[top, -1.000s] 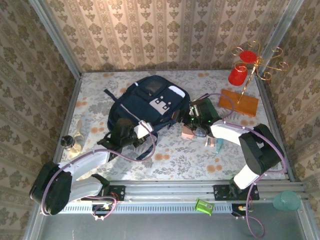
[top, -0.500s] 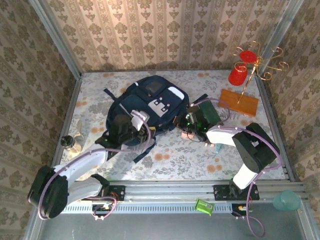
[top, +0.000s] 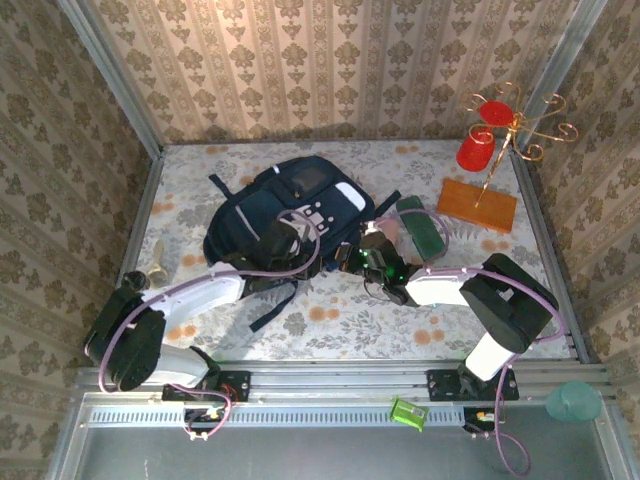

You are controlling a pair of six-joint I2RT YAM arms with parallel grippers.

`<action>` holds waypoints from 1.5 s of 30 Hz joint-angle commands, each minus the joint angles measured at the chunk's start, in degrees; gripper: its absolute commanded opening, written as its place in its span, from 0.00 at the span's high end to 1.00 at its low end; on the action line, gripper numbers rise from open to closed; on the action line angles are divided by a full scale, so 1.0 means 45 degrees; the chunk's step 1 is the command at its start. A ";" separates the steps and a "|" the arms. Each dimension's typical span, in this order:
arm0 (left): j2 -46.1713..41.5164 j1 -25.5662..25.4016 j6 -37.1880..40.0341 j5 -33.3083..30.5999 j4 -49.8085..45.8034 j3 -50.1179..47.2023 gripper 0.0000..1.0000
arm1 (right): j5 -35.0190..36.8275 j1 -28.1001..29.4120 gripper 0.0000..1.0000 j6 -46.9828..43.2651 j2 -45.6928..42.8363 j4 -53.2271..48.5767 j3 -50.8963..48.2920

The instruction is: Pack the student bag

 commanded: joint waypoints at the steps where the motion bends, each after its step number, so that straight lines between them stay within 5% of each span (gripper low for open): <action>1: 0.0613 -0.0119 0.0079 -0.1045 -0.0856 0.1153 0.50 | 0.0405 0.0143 0.93 -0.0116 -0.0127 0.1276 -0.0350; 11: 0.2978 -0.0511 0.0198 -0.2350 -0.2090 0.2975 0.46 | -0.0225 0.0323 0.93 0.0247 0.0808 0.4062 -0.0883; 23: 0.4807 -0.0659 0.0518 -0.2572 -0.2217 0.3776 0.60 | -0.0122 0.0378 0.93 -0.0073 0.0412 0.4383 -0.1230; 31: 0.4156 -0.0452 0.1071 -0.3413 -0.2431 0.3485 0.78 | 0.0250 0.0381 0.93 -0.0090 0.0287 0.4284 -0.1525; 45: 0.1552 0.0147 0.1069 -0.2416 -0.1782 0.2039 0.97 | 0.1074 0.0383 0.94 0.0078 -0.0003 0.3907 -0.1693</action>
